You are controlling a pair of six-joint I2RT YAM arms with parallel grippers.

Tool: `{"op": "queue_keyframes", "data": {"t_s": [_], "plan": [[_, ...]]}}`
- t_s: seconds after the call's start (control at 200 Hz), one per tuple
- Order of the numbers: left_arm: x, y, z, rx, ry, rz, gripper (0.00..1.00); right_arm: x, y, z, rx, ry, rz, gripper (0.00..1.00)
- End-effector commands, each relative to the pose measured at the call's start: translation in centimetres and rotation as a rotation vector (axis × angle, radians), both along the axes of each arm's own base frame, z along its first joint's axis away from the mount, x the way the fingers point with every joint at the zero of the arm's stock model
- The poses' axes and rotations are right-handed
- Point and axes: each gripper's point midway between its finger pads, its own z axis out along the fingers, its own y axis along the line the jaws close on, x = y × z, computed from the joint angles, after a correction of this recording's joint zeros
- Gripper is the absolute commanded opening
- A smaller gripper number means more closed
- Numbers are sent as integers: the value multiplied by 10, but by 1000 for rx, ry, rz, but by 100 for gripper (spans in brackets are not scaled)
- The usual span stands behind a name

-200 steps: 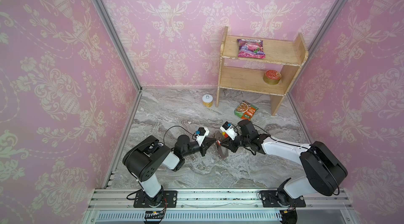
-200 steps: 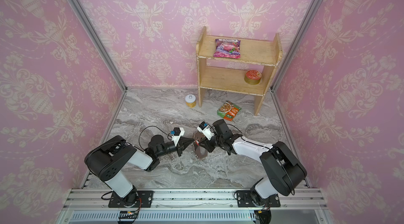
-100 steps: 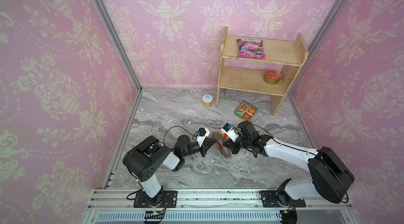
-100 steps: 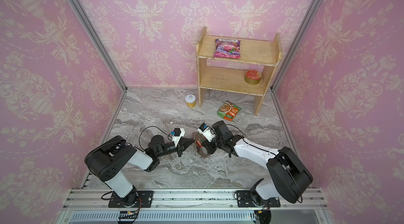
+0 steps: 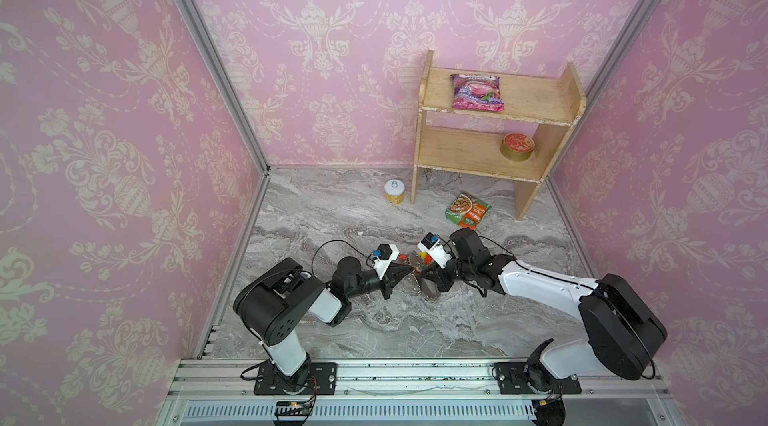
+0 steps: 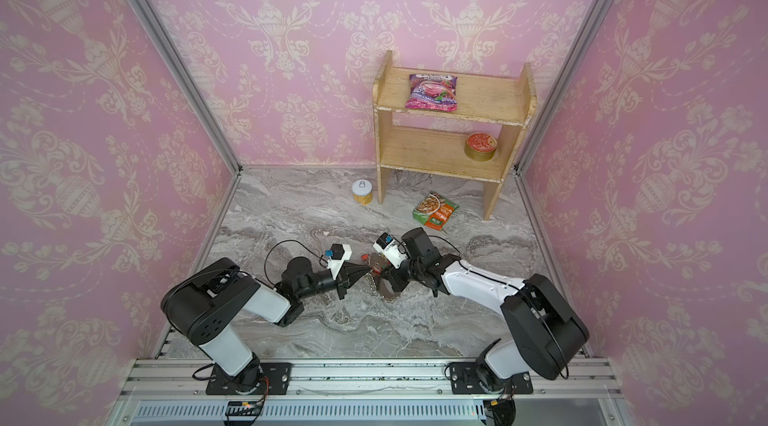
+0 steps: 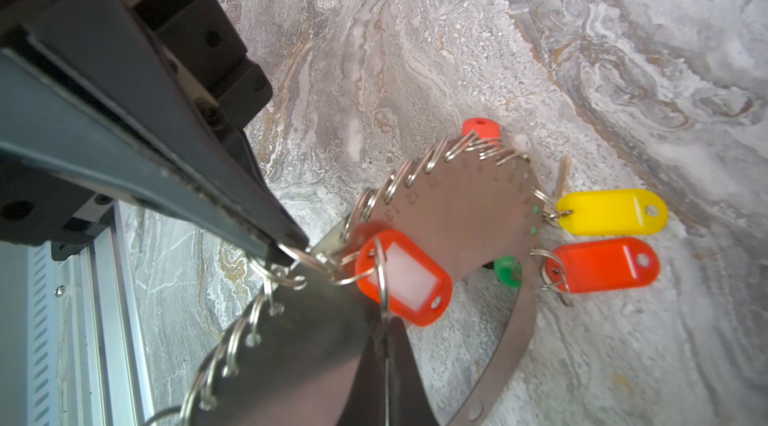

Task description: Put the keys on the keyring

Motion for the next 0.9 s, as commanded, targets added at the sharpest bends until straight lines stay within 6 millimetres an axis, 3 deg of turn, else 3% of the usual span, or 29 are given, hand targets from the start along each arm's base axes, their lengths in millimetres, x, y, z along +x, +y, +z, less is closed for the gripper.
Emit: {"op": "queue_keyframes", "data": {"t_s": [0.0, 0.63, 0.896], "plan": [[-7, -5, 11, -26, -38, -40, 0, 12, -11, 19, -52, -80, -42, 0], [-5, -7, 12, -28, -32, -34, 0, 6, -15, 78, -83, -221, -9, 0], [-4, -3, 19, -39, -44, 0, 37, 7, -11, 96, -98, -270, 16, 0]]}}
